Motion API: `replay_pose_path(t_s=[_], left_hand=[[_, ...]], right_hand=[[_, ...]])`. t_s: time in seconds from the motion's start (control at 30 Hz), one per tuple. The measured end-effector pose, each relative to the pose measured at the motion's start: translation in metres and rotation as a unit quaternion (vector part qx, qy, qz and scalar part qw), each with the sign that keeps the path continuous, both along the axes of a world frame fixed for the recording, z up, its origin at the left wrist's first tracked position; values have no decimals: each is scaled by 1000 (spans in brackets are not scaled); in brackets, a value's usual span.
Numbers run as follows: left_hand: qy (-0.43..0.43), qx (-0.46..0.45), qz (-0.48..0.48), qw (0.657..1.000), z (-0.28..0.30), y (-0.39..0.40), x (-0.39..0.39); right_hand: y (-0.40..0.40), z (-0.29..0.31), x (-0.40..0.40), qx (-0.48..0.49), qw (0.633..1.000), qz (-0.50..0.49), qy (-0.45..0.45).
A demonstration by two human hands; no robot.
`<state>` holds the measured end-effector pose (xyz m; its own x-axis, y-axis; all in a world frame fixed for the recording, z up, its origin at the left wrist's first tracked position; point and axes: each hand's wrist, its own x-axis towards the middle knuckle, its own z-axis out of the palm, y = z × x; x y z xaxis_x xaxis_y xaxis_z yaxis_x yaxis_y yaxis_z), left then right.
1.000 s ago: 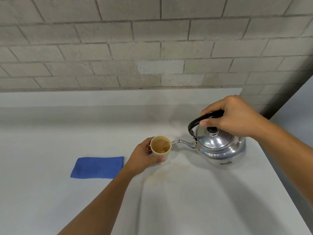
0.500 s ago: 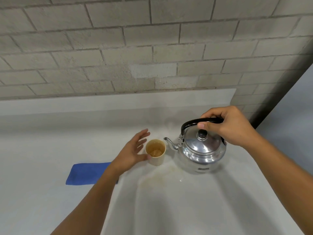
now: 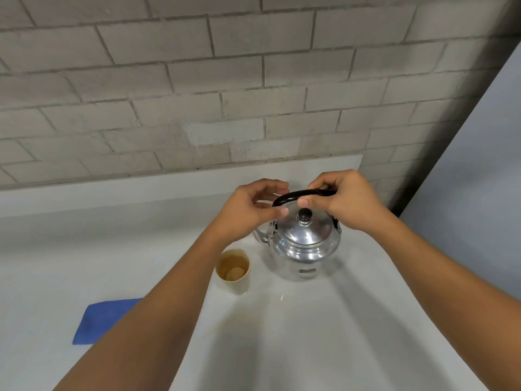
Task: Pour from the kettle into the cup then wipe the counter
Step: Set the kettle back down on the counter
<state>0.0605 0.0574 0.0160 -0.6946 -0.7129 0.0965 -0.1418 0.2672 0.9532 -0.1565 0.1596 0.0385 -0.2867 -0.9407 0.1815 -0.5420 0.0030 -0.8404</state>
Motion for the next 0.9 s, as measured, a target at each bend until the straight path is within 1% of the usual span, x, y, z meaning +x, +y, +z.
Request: replay_pose_path(t_s=[0.07,0.2,0.3,0.63,0.9], left_hand=[[-12,-2,8,1000,-5,-5,-14],[-43,-37,53,997,-17,-14,-34],[-48,-39,79,995,-24,-22,-43],[-96,-12,73,993,-44,-48,-66],[-106,-15,70,992,-45,-59,-73]], right_hand=[[-6,-4,-6,-3,1000,-10,-10],[-17,-12,-17,-2,1000,-18,-19],[-27,-20,-25,7,999,-18,-29],[-57,-44,-51,64,997,-15,-36],[-68,-51,-56,69,996,-25,-40]])
